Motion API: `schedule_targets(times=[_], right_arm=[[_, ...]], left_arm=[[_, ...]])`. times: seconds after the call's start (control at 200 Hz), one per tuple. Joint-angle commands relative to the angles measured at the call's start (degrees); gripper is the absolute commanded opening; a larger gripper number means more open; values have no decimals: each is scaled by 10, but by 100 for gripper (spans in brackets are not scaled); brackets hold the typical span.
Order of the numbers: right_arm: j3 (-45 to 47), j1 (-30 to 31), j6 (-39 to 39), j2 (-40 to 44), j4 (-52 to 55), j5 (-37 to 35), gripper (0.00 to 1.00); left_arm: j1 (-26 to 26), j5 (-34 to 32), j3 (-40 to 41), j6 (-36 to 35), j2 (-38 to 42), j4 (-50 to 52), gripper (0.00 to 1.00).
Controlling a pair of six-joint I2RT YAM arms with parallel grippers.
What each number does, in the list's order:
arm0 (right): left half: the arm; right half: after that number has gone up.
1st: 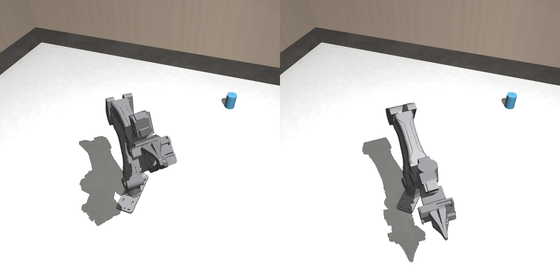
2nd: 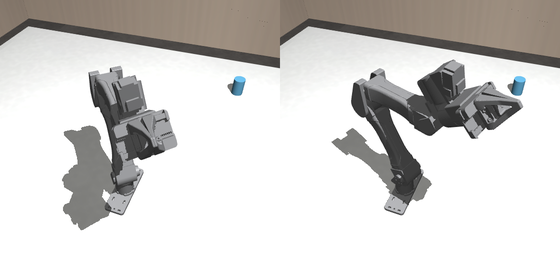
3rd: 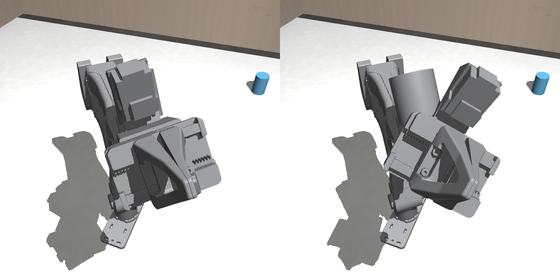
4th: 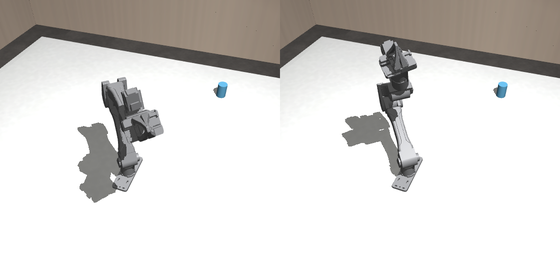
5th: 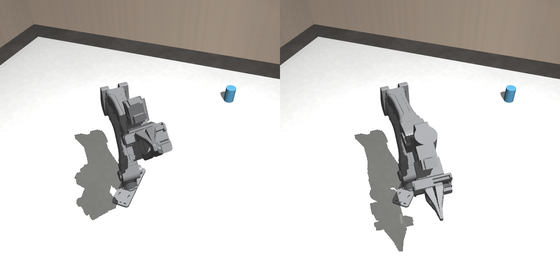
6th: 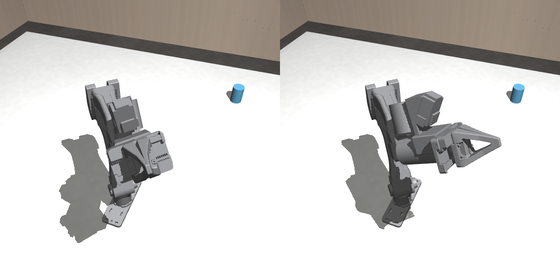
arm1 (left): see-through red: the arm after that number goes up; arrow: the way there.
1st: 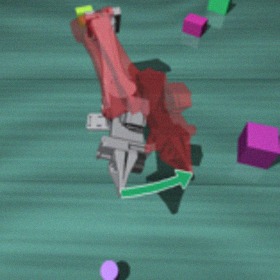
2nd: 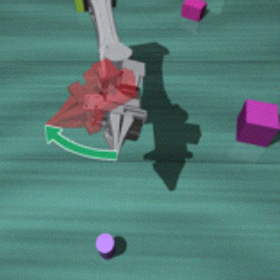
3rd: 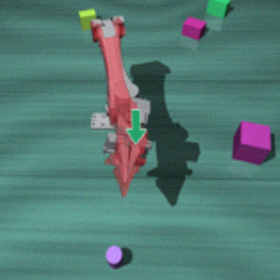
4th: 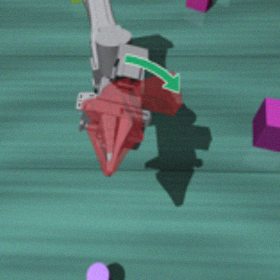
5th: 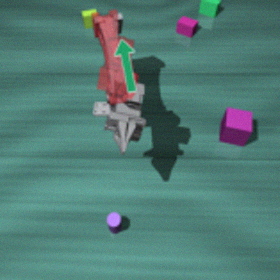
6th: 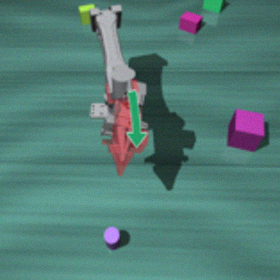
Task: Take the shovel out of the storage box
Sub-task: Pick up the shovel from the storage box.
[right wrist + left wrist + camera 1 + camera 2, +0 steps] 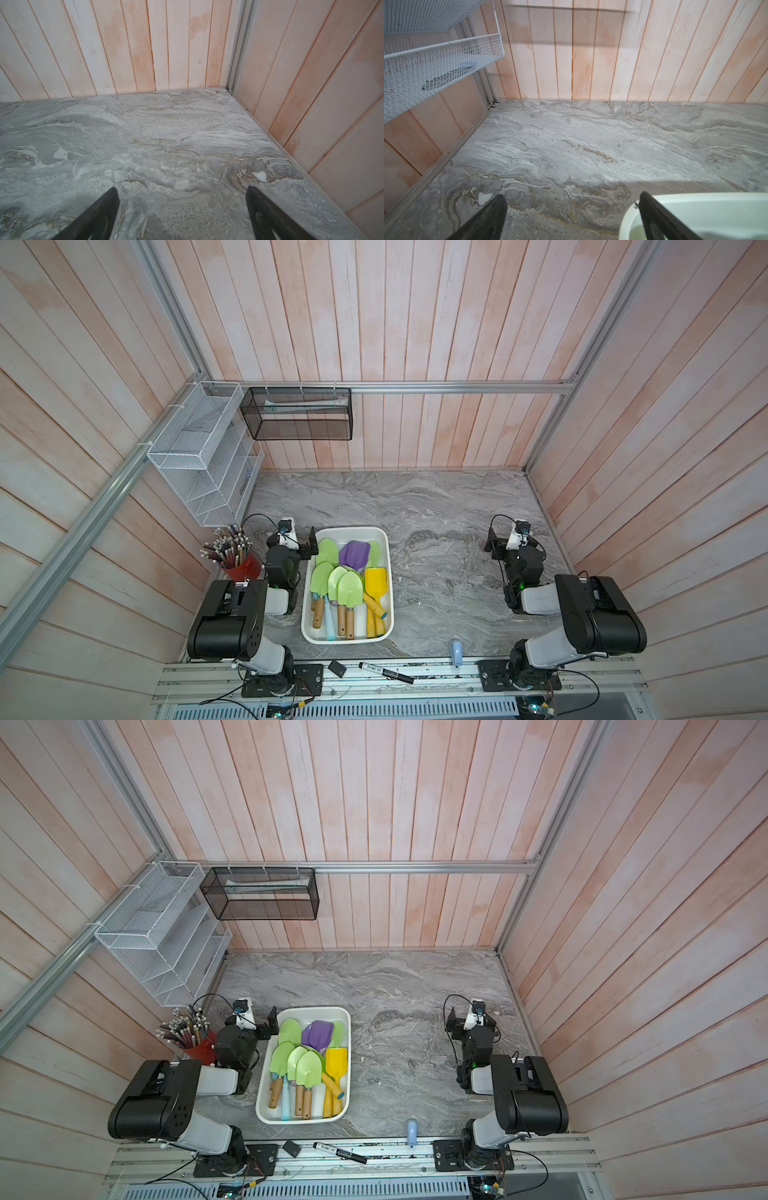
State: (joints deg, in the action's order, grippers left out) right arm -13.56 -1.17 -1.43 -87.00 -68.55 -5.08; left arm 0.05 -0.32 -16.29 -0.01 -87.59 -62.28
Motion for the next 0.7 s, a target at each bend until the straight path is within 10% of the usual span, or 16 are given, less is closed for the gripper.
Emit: schedule_targets(times=[0.0,0.695], right_arm=[[-4,4,2,2,-1,-9,97],[-4,3,2,1,-1,-9,97]], left_arm=[[2,7,-6,-2,-2,3,100],[21,32,-13,12,-3,13,100]])
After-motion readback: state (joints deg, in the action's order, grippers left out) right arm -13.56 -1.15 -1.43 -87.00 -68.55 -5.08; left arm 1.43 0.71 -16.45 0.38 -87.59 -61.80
